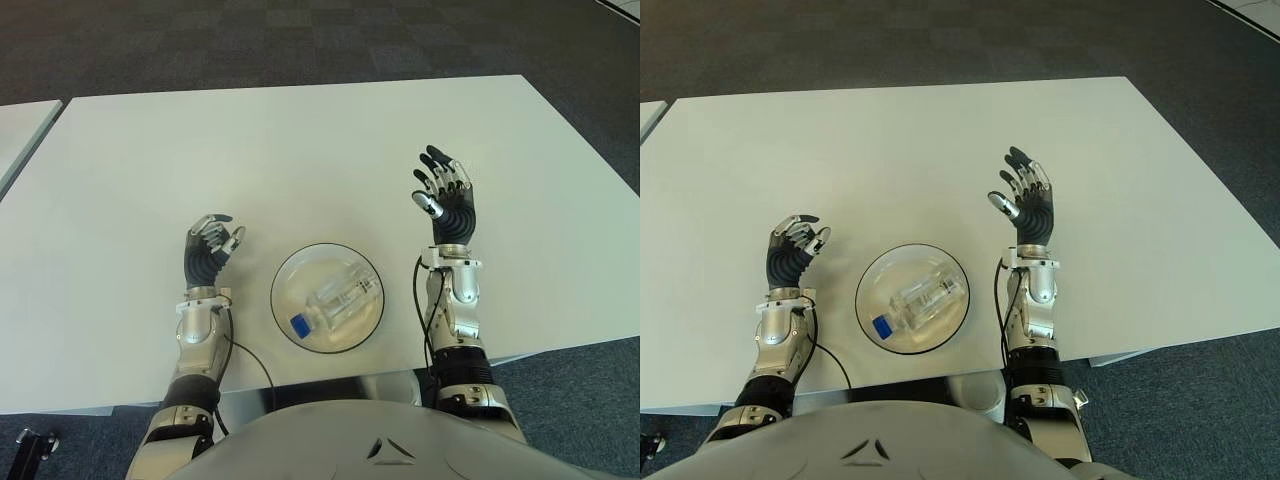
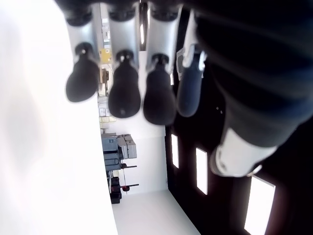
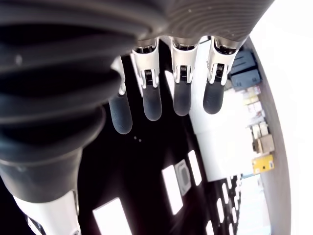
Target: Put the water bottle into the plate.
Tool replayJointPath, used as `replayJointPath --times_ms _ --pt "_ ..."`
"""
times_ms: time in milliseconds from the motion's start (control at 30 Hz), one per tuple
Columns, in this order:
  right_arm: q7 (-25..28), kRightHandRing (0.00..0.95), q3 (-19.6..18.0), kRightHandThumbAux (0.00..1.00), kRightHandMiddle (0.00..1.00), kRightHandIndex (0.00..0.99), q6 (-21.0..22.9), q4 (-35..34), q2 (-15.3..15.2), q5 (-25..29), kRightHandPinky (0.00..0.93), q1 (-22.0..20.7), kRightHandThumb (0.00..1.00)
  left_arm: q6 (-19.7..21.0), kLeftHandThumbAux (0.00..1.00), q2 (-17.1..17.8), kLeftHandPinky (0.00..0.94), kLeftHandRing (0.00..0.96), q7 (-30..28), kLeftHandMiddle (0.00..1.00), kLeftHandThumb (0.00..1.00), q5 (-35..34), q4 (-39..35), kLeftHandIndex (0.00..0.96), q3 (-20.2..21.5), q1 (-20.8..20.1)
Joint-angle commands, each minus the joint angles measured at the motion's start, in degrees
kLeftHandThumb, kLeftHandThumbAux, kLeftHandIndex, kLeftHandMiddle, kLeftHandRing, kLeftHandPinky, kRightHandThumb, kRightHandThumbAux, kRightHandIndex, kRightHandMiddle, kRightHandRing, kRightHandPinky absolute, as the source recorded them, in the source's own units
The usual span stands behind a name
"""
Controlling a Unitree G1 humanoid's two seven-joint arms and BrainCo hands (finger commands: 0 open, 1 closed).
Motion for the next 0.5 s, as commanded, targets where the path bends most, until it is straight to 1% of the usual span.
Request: replayJointPath --times_ms 33,167,367,400,433,467,500 --pt "1.09 0.217 -0.93 0.778 0.225 0.270 2.84 1.88 -0.31 0.19 0.295 0.85 0.491 0.43 0.721 -0.62 0.731 0.749 0.26 0.747 0.692 0.77 1.24 0.435 -0.03 2.13" --pt "2.55 0.243 -1.66 0.758 0.250 0.271 3.75 3.80 -1.00 0.06 0.330 0.91 0.473 0.47 0.721 -0.59 0.730 0.748 0.46 0.746 0.692 1.02 1.02 0.435 -0.06 2.25" --pt "3.97 0.312 -2.42 0.783 0.305 0.295 4.85 6.73 -2.24 -0.54 0.408 0.17 0.423 0.73 0.721 -0.64 0.715 0.743 0.34 0.742 0.693 0.96 0.74 0.434 0.01 2.40" --pt "4.17 0.369 -2.58 0.803 0.339 0.310 4.93 7.38 -2.48 -0.63 0.454 -0.06 0.412 0.76 0.721 -0.68 0.711 0.741 0.33 0.741 0.693 0.90 0.70 0.434 0.04 2.42" --pt "4.06 0.406 -2.55 0.817 0.360 0.319 4.95 7.87 -2.77 -1.20 0.484 -0.25 0.403 0.81 0.721 -0.74 0.709 0.740 0.39 0.740 0.693 0.86 0.68 0.434 0.08 2.42" --pt "3.99 0.450 -2.52 0.800 0.412 0.338 4.92 8.20 -2.96 -1.62 0.523 -0.38 0.461 0.85 0.721 -0.78 0.713 0.741 0.44 0.741 0.693 0.83 0.66 0.434 0.11 2.42" --pt "3.89 0.515 -2.49 0.776 0.488 0.366 4.66 8.49 -3.05 -2.05 0.582 -0.48 0.545 0.90 0.721 -0.81 0.719 0.742 0.44 0.741 0.693 0.78 0.66 0.434 0.12 2.40"
